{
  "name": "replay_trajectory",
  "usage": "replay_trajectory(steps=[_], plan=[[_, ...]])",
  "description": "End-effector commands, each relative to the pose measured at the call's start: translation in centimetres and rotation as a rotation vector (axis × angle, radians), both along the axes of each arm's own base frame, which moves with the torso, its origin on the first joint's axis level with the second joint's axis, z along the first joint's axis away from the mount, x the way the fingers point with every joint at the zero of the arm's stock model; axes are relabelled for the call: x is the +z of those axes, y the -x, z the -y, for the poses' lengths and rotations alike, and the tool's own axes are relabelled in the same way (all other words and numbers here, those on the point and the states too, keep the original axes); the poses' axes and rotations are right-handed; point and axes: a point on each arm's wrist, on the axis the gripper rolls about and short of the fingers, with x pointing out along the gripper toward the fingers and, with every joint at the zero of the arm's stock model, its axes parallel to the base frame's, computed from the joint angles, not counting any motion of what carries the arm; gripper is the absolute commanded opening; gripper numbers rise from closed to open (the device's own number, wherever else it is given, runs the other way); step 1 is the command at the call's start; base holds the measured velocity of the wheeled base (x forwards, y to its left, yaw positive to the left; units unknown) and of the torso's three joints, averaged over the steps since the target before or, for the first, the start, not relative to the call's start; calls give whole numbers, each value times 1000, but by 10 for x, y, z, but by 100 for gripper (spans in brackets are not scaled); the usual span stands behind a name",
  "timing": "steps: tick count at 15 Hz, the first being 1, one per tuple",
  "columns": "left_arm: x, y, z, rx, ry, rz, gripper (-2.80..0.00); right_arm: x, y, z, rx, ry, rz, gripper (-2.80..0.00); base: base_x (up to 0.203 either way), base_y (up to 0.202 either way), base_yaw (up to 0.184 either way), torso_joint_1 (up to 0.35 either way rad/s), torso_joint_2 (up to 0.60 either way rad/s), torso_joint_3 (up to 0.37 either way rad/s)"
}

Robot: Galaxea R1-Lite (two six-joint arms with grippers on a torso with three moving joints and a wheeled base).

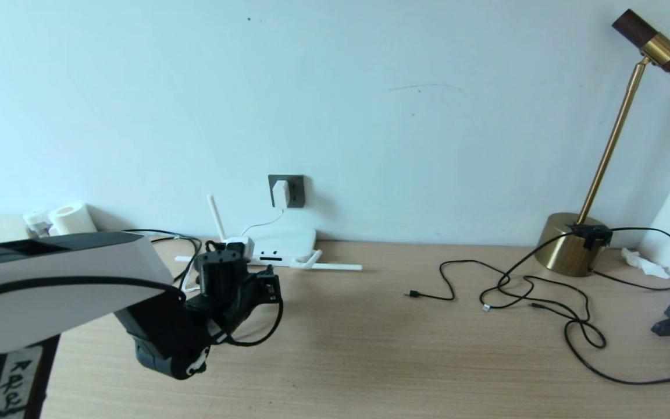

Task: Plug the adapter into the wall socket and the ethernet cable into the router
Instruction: Align cable and router interface

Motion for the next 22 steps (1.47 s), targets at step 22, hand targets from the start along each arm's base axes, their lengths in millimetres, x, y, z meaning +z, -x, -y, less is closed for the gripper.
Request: replay_trajectory(steps=[22], plan=[[1, -12, -6, 2, 12, 8, -280, -3, -1, 0, 1, 0, -10, 0, 0, 0, 0, 0, 0, 0]])
